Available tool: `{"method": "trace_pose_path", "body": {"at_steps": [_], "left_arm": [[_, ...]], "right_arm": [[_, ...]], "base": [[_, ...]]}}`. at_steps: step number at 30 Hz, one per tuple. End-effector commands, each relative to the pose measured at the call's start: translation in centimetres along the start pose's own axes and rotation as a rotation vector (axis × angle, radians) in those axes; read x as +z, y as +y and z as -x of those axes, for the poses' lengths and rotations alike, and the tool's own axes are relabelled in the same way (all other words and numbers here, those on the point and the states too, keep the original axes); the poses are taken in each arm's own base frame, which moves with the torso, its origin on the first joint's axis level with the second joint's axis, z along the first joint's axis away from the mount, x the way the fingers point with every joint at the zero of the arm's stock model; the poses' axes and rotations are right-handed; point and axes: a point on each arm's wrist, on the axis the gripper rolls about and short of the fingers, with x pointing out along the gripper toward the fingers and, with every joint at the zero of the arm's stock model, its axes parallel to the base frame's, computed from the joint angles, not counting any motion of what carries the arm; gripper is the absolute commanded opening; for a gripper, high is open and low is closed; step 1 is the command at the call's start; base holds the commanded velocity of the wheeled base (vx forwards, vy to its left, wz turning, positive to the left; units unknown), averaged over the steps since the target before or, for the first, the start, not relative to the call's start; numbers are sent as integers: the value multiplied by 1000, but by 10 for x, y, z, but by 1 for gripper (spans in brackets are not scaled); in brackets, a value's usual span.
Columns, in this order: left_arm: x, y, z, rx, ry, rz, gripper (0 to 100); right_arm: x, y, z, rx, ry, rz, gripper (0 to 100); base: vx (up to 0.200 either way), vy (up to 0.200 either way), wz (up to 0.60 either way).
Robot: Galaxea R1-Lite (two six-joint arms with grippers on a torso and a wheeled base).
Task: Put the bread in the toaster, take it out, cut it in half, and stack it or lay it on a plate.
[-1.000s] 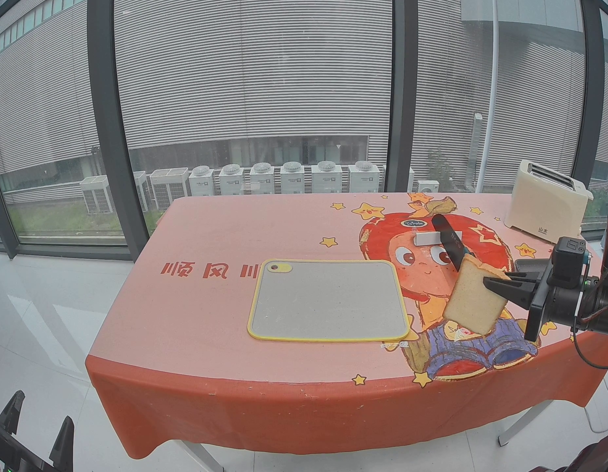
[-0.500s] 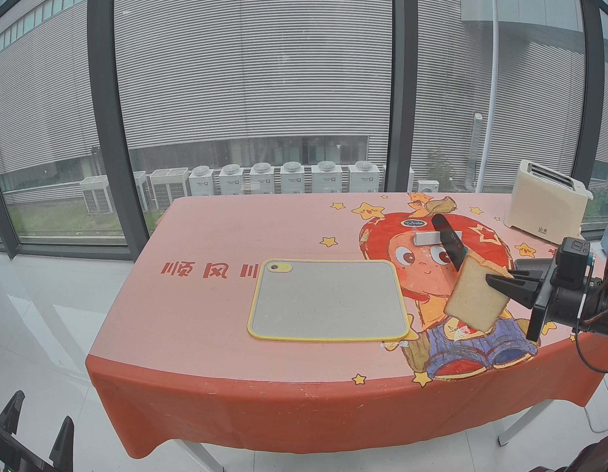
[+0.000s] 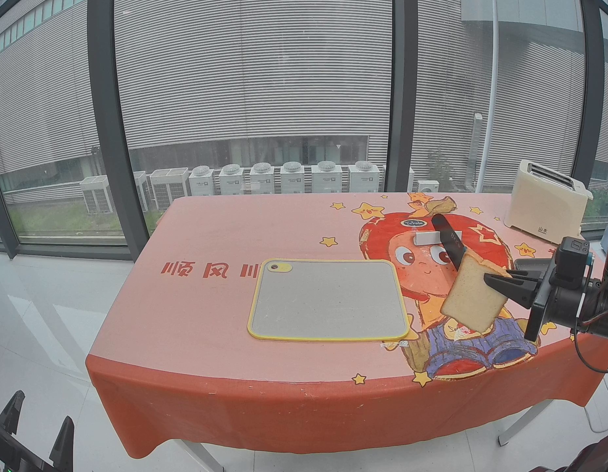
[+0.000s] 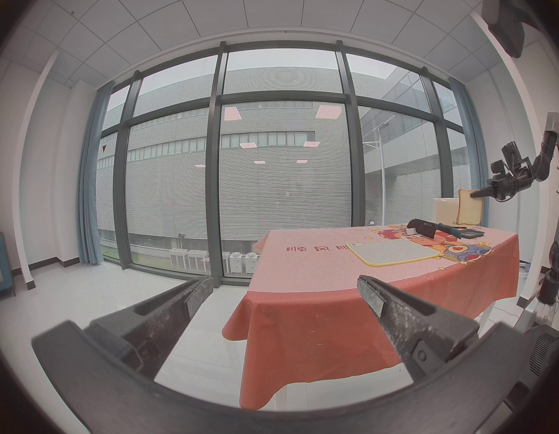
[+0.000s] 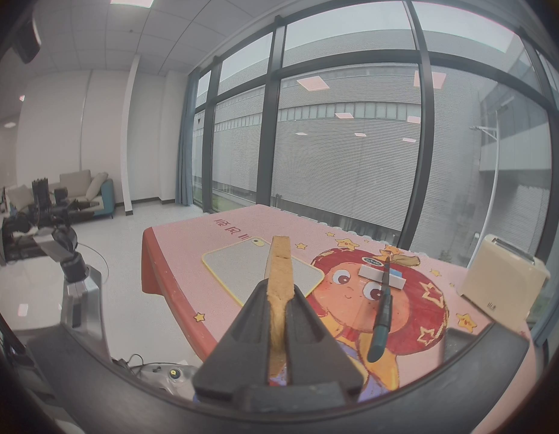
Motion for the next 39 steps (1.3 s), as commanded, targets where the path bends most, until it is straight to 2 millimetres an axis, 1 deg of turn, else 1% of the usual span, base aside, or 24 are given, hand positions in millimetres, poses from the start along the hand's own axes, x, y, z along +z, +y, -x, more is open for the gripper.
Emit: {"method": "trace_pose_path", "body": {"at_steps": [1, 5, 11, 17, 19, 24, 27, 28, 30, 32, 33, 34, 35, 36, 39], "left_arm": [[-5, 0, -1, 1, 19, 1, 100], [-5, 0, -1, 1, 19, 1, 100], [-5, 0, -1, 1, 19, 1, 100], [-5, 0, -1, 1, 19, 1, 100], [-5, 0, -1, 1, 19, 1, 100], [-5, 0, -1, 0, 19, 0, 100], [-5, 0, -1, 0, 19, 0, 100], [-5, 0, -1, 1, 19, 1, 100], [-5, 0, -1, 1, 19, 1, 100], [-5, 0, -1, 1, 19, 1, 100], [-5, 0, -1, 1, 19, 1, 100], [-5, 0, -1, 0, 19, 0, 100], [-5, 0, -1, 0, 19, 0, 100], [-5, 0, -1, 1, 19, 1, 100], [-5, 0, -1, 0, 19, 0, 100]], "right_arm": [[4, 3, -3, 1, -9, -28, 0], [10, 6, -5, -13, -22, -81, 0], [6, 8, -12, -2, 6, -99, 0], [4, 16, -14, 33, 16, -101, 0], [6, 16, -17, 37, 17, -136, 0], [16, 17, -28, 55, 4, -297, 0], [23, 15, -38, 25, -3, -372, 0], [23, 15, -39, 24, -3, -373, 0], [22, 16, -46, 23, 12, -383, 0], [17, 19, -52, 36, 34, -382, 0], [17, 19, -52, 36, 34, -382, 0], [15, 22, -58, 49, 36, -378, 0], [15, 22, -58, 49, 36, -378, 0], [12, 23, -64, 52, 30, -379, 0], [9, 22, -74, 48, 19, -399, 0]], "base": [[0, 0, 0], [0, 0, 0], [0, 0, 0], [0, 0, 0], [0, 0, 0], [0, 0, 0], [0, 0, 0], [0, 0, 0], [0, 0, 0], [0, 0, 0], [0, 0, 0], [0, 0, 0], [0, 0, 0], [0, 0, 0], [0, 0, 0]]}}
